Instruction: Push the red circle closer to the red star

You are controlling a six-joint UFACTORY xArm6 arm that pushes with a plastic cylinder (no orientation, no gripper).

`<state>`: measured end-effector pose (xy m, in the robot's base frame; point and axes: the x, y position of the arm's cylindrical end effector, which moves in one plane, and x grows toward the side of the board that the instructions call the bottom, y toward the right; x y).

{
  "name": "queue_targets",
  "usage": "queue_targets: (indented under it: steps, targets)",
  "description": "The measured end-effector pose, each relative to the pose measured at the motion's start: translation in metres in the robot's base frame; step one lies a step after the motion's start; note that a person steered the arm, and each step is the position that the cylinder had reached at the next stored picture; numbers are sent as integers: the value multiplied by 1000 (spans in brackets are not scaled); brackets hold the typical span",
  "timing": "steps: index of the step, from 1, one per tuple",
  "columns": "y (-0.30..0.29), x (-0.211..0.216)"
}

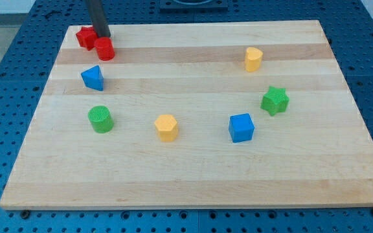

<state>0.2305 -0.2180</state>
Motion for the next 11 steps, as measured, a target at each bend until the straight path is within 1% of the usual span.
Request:
queue_targets:
  steps: [1,2,3,4,6,7,10,11]
  targets:
    - [-7,0]
    - [25,-10]
    - [68,-12]
    - [96,-3]
    - [87,42]
    - [77,54]
    - [17,57]
    - [15,63]
